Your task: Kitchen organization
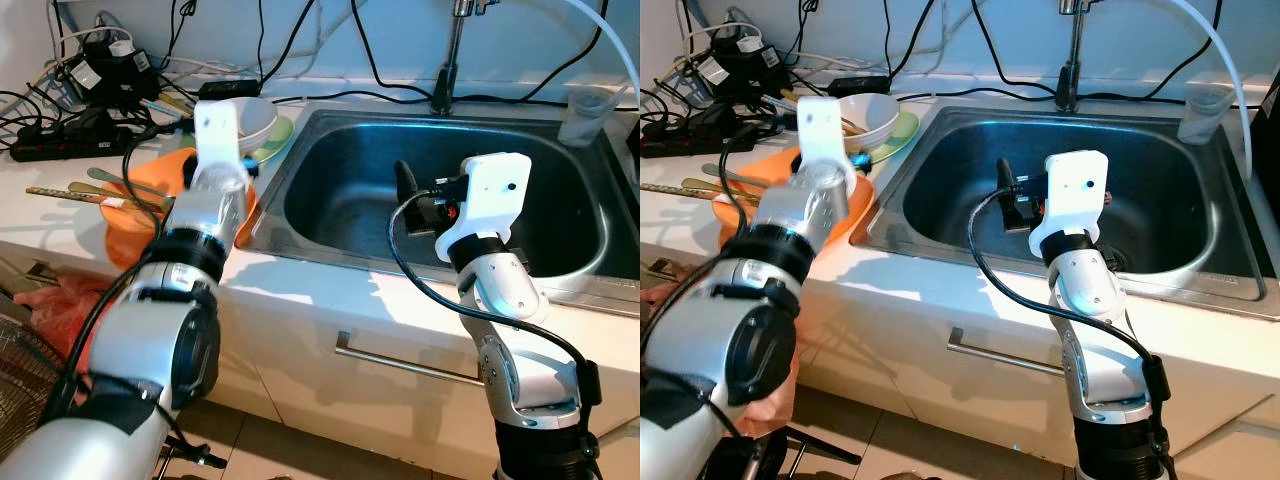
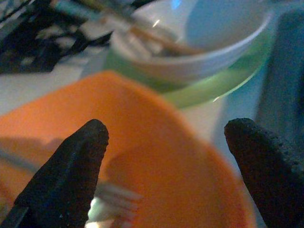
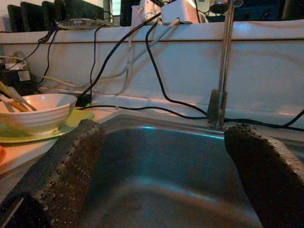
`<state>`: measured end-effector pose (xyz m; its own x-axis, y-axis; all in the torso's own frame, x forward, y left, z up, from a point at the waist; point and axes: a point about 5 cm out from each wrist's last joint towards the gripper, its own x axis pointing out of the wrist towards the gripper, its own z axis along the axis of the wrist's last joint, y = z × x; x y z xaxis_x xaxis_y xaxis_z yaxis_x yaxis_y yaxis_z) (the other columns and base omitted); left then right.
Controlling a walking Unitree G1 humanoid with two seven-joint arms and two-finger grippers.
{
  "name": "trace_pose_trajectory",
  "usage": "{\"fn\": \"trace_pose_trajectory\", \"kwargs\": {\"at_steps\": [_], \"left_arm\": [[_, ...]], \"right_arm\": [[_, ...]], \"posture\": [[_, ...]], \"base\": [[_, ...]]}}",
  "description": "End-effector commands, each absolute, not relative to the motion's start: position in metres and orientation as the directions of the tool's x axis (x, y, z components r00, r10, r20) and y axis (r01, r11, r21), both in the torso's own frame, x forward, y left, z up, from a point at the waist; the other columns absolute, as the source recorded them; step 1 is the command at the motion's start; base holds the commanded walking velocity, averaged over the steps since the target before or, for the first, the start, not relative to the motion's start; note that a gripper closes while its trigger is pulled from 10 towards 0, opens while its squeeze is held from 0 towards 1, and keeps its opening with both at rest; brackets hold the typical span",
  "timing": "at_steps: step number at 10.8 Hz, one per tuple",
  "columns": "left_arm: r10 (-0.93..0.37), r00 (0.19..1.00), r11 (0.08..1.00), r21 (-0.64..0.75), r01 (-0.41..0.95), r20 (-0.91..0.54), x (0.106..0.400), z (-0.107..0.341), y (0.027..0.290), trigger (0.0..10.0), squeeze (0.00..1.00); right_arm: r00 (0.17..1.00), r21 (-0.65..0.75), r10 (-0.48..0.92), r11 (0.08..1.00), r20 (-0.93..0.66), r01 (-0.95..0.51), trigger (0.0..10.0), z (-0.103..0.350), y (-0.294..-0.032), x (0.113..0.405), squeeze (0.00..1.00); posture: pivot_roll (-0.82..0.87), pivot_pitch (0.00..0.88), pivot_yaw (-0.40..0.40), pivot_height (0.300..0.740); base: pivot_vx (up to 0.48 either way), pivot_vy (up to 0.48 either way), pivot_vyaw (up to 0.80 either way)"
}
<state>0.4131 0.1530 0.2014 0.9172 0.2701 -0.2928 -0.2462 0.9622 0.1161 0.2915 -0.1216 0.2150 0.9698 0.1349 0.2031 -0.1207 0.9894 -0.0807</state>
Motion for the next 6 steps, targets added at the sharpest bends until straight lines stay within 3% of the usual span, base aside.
{"fn": "trace_pose_trajectory", "kwargs": {"at_steps": [1,6], "left_arm": [[0.362,0.883,0.931,0.174,-0.322,-0.299,0.4096,0.2016,0.1674,10.0,0.0],[0.348,0.878,0.933,0.212,-0.29,-0.329,0.4019,0.1989,0.1699,10.0,0.0]], "right_arm": [[0.965,-0.082,0.147,0.988,0.216,-0.132,10.0,0.2182,-0.118,0.2937,0.0],[0.963,-0.084,0.152,0.987,0.222,-0.137,10.0,0.2197,-0.1174,0.2958,0.0]], "posture": [[-0.01,0.0,0.128,0.74],[-0.01,0.0,0.126,0.74]], "base": [[0.0,0.0,0.0],[0.0,0.0,0.0]]}}
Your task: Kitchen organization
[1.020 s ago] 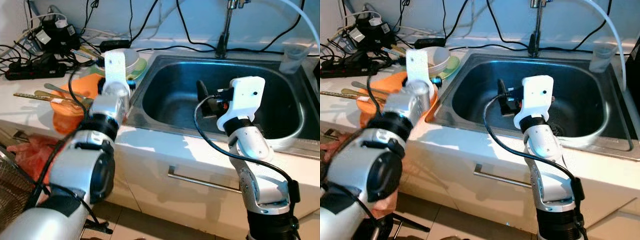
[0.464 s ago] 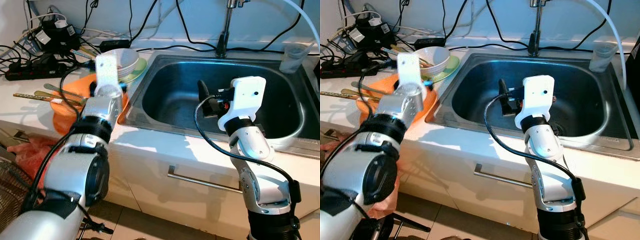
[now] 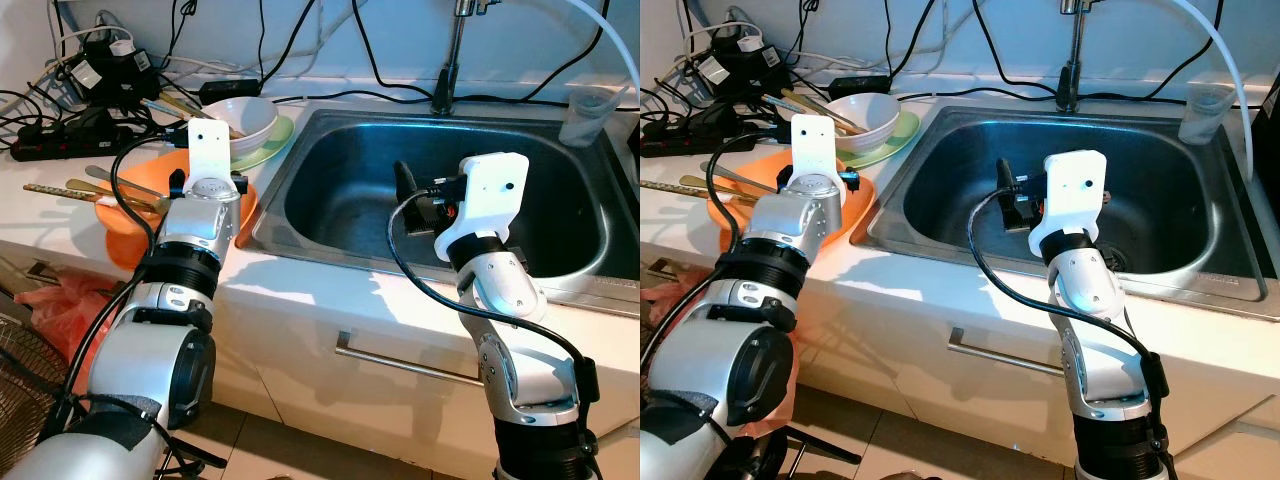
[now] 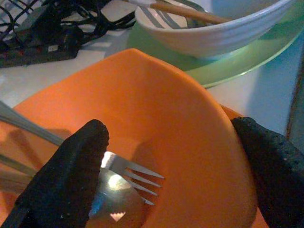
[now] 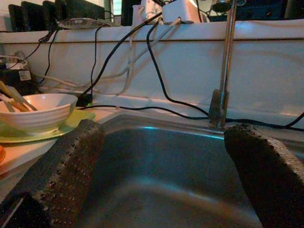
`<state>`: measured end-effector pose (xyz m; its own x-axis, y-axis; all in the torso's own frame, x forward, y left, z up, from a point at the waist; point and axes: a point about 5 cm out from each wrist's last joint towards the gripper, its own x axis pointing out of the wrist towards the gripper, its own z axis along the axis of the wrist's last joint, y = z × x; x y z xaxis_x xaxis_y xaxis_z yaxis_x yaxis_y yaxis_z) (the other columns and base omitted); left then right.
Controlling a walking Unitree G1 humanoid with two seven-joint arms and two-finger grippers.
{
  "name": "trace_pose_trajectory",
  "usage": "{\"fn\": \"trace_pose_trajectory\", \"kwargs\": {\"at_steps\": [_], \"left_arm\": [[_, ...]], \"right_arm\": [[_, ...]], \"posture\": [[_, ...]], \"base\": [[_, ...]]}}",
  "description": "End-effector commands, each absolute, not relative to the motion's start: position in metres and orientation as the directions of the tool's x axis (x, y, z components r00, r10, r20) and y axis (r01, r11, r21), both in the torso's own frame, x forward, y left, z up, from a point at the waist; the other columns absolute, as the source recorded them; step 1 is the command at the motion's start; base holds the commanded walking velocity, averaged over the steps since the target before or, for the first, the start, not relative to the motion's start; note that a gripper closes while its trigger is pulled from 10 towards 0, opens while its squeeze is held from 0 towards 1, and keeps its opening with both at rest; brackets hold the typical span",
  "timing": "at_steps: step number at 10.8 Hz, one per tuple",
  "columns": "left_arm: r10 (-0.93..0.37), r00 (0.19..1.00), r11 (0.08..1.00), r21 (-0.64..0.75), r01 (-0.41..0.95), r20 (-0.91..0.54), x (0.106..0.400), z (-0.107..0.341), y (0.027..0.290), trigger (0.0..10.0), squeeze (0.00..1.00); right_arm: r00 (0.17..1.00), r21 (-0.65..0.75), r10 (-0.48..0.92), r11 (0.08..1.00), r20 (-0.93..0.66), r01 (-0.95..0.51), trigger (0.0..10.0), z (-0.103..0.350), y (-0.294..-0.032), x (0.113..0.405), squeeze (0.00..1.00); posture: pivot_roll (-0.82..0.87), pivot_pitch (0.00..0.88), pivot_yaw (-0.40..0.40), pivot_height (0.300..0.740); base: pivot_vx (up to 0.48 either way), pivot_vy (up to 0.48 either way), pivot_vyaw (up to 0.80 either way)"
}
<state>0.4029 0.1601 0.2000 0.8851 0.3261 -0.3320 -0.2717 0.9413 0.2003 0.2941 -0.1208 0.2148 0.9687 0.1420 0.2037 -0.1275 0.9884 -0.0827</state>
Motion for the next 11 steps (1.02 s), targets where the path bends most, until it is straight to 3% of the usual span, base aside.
{"fn": "trace_pose_trajectory", "kwargs": {"at_steps": [1,6,11], "left_arm": [[0.331,0.88,0.941,0.189,-0.281,-0.342,0.401,0.205,0.17,10.0,0.0],[0.277,0.9,0.955,0.203,-0.217,-0.338,0.392,0.224,0.169,10.0,0.0],[0.242,0.875,0.957,0.252,-0.145,-0.419,0.379,0.186,0.166,10.0,0.0]], "right_arm": [[0.963,-0.085,0.151,0.987,0.224,-0.135,10.0,0.22,-0.118,0.296,0.0],[0.96,-0.091,0.163,0.985,0.227,-0.146,10.0,0.221,-0.116,0.297,0.0],[0.959,-0.092,0.166,0.985,0.229,-0.148,10.0,0.221,-0.116,0.298,0.0]], "posture": [[-0.01,0.0,0.126,0.74],[0.0,0.0,0.117,0.74],[0.0,0.0,0.118,0.74]], "base": [[0.0,0.0,0.0],[0.0,0.0,0.0],[0.0,0.0,0.0]]}}
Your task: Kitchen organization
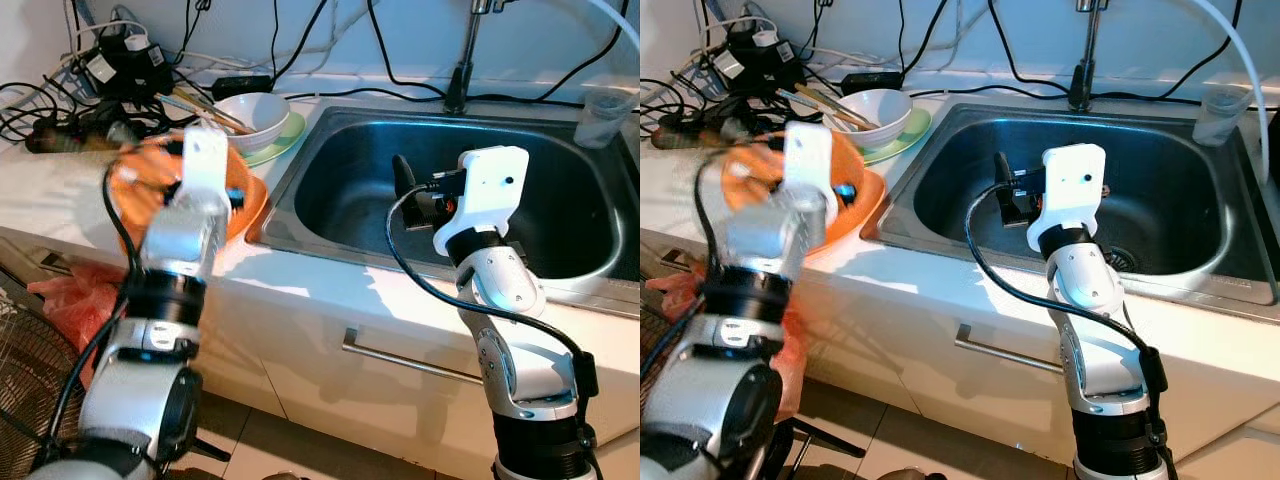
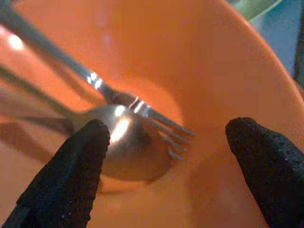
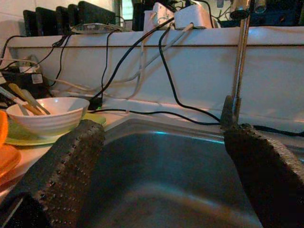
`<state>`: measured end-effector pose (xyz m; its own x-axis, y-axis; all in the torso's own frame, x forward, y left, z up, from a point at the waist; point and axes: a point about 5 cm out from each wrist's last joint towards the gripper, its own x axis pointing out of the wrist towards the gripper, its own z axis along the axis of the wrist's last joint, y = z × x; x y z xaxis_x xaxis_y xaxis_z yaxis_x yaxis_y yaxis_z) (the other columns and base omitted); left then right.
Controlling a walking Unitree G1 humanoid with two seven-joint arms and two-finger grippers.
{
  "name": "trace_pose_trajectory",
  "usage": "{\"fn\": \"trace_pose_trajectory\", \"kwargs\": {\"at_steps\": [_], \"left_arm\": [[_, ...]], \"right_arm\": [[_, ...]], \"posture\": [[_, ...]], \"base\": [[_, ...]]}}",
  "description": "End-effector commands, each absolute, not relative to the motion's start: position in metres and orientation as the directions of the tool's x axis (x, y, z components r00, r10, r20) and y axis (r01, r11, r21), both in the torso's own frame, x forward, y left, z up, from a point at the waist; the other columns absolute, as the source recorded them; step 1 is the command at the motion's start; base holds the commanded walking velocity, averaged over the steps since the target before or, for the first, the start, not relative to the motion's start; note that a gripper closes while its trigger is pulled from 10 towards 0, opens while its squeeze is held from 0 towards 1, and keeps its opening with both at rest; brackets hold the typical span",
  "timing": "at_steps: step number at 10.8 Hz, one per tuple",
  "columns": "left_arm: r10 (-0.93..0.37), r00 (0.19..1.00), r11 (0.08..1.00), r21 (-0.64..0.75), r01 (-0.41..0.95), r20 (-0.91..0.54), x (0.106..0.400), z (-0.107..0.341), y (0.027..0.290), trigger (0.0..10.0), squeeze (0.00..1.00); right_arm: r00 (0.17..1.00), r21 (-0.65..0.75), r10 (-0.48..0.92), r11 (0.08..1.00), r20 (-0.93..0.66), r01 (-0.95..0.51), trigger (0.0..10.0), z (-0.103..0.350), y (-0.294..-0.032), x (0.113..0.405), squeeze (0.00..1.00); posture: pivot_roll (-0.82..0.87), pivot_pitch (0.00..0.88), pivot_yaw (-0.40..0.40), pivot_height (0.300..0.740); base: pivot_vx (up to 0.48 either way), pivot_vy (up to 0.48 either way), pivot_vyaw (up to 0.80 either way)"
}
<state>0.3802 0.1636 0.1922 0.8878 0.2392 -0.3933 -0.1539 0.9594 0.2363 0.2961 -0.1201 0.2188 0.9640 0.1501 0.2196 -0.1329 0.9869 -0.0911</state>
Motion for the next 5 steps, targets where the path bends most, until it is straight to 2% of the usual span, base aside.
{"fn": "trace_pose_trajectory", "kwargs": {"at_steps": [1,5], "left_arm": [[0.241,0.874,0.957,0.253,-0.142,-0.422,0.378,0.185,0.166,10.0,0.0],[0.256,0.881,0.954,0.251,-0.164,-0.398,0.38,0.193,0.17,10.0,0.0]], "right_arm": [[0.959,-0.092,0.165,0.985,0.229,-0.147,10.0,0.221,-0.116,0.298,0.0],[0.959,-0.096,0.162,0.985,0.231,-0.144,10.0,0.221,-0.116,0.297,0.0]], "posture": [[0.0,0.0,0.118,0.74],[0.0,0.0,0.117,0.74]], "base": [[0.0,0.0,0.0],[0.0,0.0,0.0]]}}
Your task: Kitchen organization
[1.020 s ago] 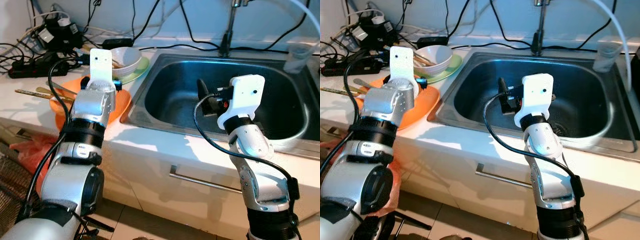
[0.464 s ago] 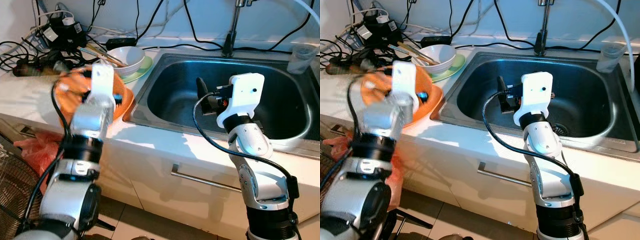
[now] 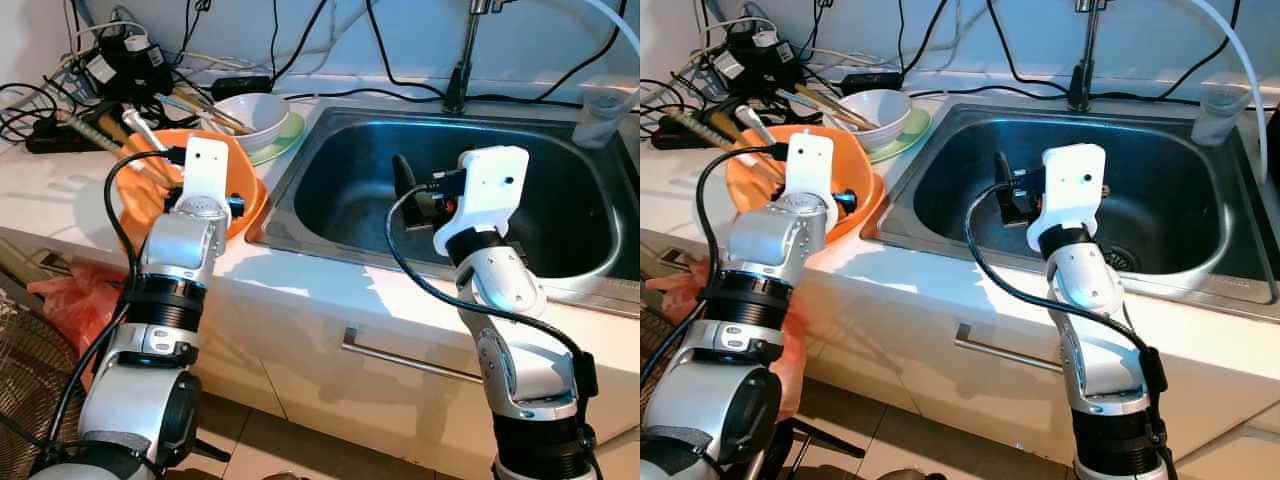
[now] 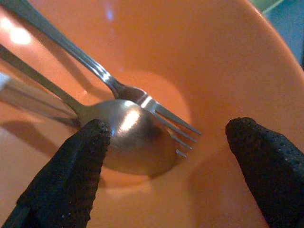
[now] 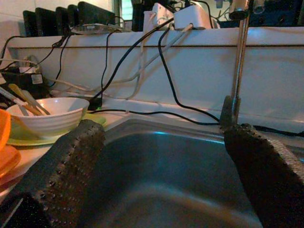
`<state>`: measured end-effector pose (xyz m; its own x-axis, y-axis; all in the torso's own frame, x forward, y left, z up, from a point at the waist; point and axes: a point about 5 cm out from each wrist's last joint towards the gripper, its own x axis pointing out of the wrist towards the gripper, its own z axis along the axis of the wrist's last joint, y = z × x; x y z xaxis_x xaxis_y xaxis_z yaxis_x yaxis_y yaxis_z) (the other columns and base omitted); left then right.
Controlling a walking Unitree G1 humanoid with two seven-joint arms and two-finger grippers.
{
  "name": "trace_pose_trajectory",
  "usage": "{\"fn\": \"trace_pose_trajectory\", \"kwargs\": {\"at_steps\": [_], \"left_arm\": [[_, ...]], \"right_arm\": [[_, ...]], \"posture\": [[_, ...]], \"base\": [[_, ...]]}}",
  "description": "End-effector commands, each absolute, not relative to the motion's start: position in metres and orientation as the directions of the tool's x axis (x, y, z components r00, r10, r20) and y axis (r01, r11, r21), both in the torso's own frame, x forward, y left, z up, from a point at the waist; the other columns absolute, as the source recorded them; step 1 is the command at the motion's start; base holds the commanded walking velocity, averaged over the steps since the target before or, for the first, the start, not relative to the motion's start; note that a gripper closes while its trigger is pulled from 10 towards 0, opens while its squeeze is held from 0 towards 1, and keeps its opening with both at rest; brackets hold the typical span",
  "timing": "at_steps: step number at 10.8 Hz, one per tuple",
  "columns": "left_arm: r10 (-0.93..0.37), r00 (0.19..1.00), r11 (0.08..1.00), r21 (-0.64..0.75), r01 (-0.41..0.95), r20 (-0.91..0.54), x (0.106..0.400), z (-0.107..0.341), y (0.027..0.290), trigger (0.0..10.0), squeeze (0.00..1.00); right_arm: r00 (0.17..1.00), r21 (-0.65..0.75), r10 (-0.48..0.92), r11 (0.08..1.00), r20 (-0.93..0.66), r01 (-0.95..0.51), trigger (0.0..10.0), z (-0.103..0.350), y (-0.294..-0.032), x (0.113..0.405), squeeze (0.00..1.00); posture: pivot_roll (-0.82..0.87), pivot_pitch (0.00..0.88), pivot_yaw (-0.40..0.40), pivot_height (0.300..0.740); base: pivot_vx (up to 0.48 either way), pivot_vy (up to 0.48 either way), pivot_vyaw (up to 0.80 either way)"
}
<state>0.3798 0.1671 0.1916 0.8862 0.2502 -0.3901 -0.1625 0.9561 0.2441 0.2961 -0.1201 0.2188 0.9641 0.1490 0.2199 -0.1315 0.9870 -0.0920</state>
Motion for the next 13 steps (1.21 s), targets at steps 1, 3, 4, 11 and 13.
{"fn": "trace_pose_trajectory", "kwargs": {"at_steps": [1,3,4,11,13], "left_arm": [[0.263,0.883,0.953,0.251,-0.173,-0.39,0.381,0.195,0.172,10.0,0.0],[0.287,0.891,0.949,0.23,-0.215,-0.351,0.385,0.209,0.178,10.0,0.0],[0.298,0.893,0.947,0.22,-0.233,-0.338,0.386,0.213,0.178,10.0,0.0],[0.158,0.949,0.971,0.215,-0.1,-0.272,0.38,0.228,0.159,10.0,0.0],[-0.013,0.966,0.993,0.107,0.042,-0.257,0.374,0.238,0.157,10.0,0.0]], "right_arm": [[0.959,-0.096,0.163,0.985,0.232,-0.144,10.0,0.221,-0.116,0.297,0.0],[0.959,-0.098,0.158,0.986,0.235,-0.139,10.0,0.222,-0.117,0.298,0.0],[0.959,-0.099,0.157,0.986,0.237,-0.138,10.0,0.222,-0.117,0.298,0.0],[0.958,-0.096,0.157,0.986,0.241,-0.138,10.0,0.223,-0.117,0.299,0.0],[0.957,-0.097,0.157,0.986,0.243,-0.137,10.0,0.224,-0.117,0.3,0.0]], "posture": [[0.0,0.0,0.116,0.74],[0.0,0.0,0.115,0.74],[0.0,0.0,0.115,0.74],[0.01,0.0,0.106,0.74],[0.02,0.0,0.106,0.74]], "base": [[0.0,0.0,0.0],[0.0,0.0,0.0],[0.0,0.0,0.0],[0.0,0.0,0.0],[0.0,0.0,0.0]]}}
